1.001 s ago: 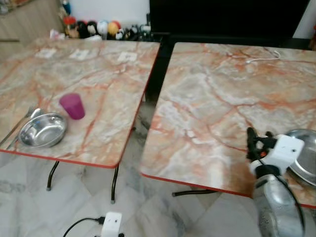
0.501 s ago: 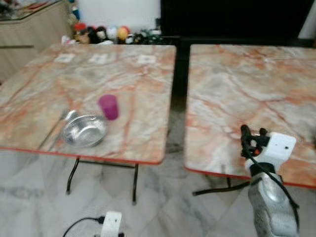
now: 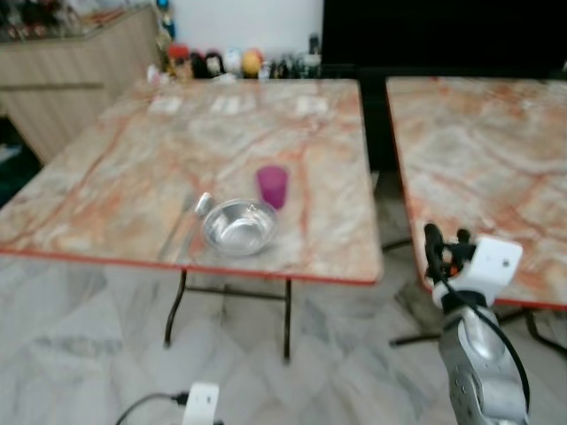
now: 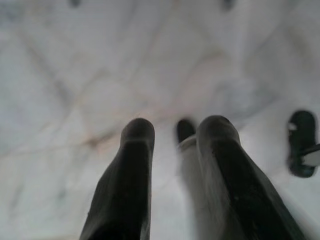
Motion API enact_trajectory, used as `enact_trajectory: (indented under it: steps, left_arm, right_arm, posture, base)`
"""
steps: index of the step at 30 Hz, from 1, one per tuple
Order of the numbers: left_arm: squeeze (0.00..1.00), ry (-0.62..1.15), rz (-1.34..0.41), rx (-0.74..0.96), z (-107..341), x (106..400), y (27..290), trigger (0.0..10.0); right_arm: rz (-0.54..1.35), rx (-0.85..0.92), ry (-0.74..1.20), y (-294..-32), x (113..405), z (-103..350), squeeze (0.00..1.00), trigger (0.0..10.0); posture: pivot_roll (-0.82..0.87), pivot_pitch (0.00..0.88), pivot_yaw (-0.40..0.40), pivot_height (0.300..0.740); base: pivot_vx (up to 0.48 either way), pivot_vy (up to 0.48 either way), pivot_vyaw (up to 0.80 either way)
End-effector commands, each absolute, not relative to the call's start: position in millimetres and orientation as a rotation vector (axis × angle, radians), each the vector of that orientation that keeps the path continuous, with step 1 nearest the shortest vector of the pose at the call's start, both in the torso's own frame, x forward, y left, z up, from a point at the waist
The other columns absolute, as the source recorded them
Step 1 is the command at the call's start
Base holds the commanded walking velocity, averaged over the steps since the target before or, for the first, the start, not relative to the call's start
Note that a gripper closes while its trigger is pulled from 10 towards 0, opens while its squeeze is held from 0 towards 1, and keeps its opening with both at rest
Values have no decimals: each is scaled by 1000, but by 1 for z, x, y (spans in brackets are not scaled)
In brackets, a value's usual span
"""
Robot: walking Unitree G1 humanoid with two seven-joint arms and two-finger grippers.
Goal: Setting the table
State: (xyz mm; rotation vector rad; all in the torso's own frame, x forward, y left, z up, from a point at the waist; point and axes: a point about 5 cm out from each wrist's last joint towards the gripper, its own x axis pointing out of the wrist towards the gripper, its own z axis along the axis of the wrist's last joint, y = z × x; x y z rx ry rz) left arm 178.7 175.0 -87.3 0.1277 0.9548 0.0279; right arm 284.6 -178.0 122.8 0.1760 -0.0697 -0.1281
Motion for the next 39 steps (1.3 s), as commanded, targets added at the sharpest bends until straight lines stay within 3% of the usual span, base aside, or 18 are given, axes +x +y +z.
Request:
enact_trajectory:
  steps: [1, 7, 21, 39]
  left_arm:
    - [0, 974, 29, 122, -89, 176, 174, 10000]
    - [0, 973, 32, 126, -89, 176, 174, 10000]
    - [0, 965, 28, 111, -88, 177, 174, 10000]
    - [0, 963, 26, 121, -88, 178, 174, 10000]
  right_arm:
    - [-144, 159, -78, -185, 284, 125, 0, 10000]
    - [-138, 168, -72, -182, 284, 123, 0, 10000]
    - [-113, 162, -66, -178, 285, 123, 0, 10000]
    - [-102, 175, -72, -176, 285, 123, 0, 10000]
  posture:
    - [-98, 70, 26, 740]
    - [-93, 76, 28, 740]
    - [-90, 84, 29, 740]
    - [-88, 89, 32, 740]
  base:
    - [0, 439, 0]
    - [0, 393, 0]
    - [0, 0, 0]
    - [297, 0, 135]
